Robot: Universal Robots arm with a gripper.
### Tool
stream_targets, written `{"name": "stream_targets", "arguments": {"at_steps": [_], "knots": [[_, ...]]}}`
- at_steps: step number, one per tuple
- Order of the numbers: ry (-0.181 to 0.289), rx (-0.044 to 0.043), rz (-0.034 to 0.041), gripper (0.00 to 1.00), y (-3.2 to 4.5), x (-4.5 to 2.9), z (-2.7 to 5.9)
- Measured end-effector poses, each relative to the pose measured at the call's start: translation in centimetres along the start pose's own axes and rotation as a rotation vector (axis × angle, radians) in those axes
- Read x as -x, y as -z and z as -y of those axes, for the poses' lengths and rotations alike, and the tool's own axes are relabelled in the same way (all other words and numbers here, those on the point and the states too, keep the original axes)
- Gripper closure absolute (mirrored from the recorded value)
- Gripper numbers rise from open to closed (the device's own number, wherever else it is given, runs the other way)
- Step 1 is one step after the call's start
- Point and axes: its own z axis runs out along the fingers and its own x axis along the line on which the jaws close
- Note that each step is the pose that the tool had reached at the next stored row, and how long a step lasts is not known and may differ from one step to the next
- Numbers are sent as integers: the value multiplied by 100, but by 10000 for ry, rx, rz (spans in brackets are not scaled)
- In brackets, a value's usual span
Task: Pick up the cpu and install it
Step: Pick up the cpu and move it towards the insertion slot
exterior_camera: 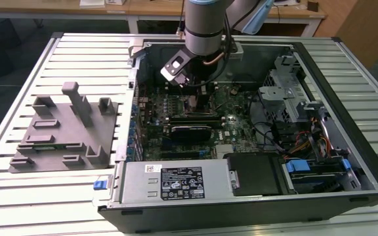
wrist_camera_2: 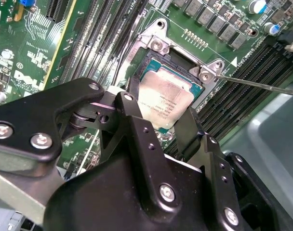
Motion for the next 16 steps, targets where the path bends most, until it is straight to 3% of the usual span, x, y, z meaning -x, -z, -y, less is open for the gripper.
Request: {"name": "stream_targets", "arguments": {"at_steps": [16], "knots": [[-124, 0, 4, 46, -98, 0, -6]]}}
